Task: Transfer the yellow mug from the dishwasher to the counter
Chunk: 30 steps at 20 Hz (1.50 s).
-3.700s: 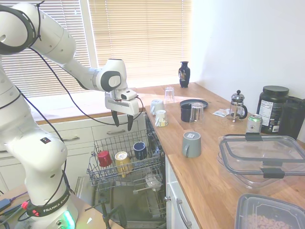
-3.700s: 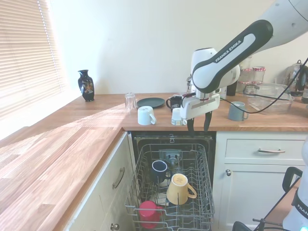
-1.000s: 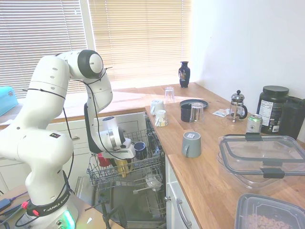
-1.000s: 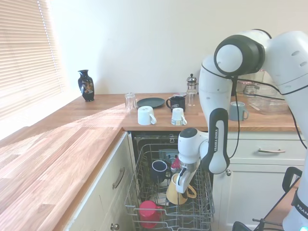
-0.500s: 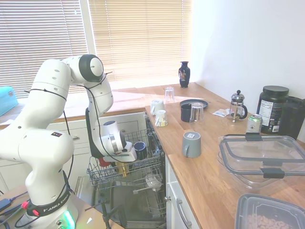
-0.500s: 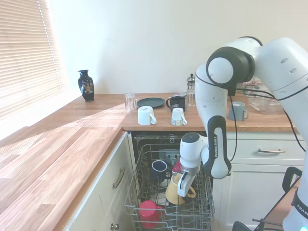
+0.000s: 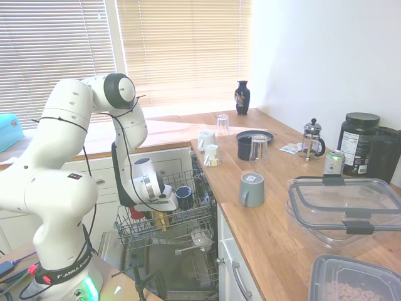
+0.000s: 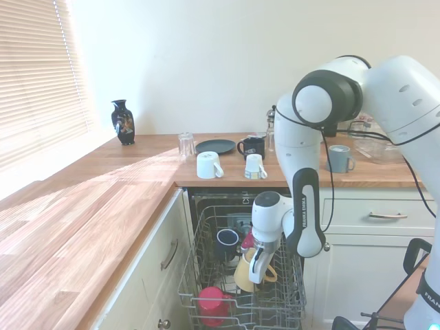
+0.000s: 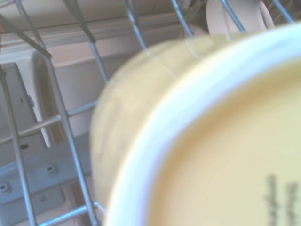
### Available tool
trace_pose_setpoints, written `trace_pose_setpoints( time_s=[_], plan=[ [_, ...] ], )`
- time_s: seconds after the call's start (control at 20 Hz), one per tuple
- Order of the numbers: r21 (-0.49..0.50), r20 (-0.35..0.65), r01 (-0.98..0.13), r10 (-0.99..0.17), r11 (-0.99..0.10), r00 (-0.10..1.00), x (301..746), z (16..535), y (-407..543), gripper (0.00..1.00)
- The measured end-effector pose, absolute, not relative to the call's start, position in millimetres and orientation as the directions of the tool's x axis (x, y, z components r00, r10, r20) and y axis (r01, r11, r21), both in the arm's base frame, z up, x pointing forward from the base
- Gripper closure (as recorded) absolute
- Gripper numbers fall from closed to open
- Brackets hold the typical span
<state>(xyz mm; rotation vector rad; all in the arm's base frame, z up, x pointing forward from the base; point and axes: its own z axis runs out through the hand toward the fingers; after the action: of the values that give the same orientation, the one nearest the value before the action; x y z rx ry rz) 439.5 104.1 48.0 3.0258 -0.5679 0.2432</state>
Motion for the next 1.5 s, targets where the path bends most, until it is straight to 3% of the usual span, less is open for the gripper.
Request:
trace_pose_setpoints(
  time_s=[1.5],
  plan=[
    [0.039,0.156,-0.402,-0.392,-0.915,0.907,449.1,41.9,84.4,1.0]
  ],
)
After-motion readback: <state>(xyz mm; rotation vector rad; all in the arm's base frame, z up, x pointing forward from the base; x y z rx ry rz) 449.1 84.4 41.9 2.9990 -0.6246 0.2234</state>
